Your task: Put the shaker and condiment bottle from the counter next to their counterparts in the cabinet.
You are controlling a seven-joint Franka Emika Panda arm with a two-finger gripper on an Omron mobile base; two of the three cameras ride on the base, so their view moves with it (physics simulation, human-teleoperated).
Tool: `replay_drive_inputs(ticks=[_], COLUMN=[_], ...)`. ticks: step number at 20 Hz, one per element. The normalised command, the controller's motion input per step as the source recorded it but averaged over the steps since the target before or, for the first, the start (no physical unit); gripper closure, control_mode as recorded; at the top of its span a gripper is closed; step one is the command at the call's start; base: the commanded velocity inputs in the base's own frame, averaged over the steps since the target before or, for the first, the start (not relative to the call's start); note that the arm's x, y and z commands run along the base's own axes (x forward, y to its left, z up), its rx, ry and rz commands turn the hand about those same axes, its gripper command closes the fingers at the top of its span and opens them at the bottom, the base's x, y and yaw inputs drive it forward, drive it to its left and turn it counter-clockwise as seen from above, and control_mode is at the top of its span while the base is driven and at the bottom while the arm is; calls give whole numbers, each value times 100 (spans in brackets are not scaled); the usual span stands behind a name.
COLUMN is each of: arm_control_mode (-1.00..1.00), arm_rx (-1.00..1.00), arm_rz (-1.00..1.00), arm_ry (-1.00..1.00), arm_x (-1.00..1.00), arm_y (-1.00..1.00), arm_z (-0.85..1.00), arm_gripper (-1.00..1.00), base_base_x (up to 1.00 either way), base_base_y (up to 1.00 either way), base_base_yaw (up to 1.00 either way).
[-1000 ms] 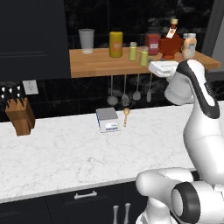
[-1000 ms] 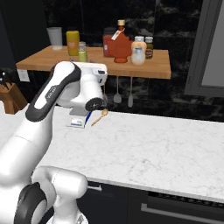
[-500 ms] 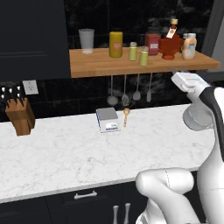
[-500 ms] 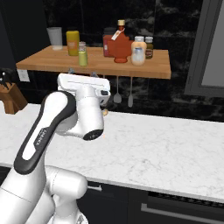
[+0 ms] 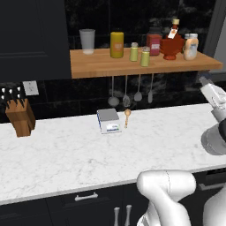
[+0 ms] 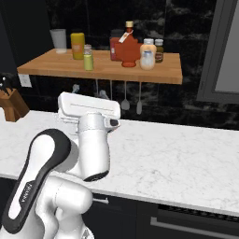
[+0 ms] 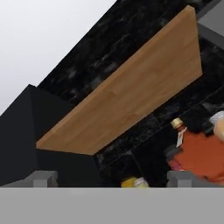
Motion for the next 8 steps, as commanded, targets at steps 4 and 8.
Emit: replay_drive_inputs(ticks=[4, 8], arm_control_mode=[-100, -100], arm_rx=[14, 13], arm_rz=[0, 0], arm_ry=[-8, -7], arm_x=[-100, -100], arm_y=[-20, -15], arm_z=[0, 0], arm_gripper=[-100, -100], base_base_x=[0, 0], base_base_y=[0, 0], base_base_yaw=[0, 0])
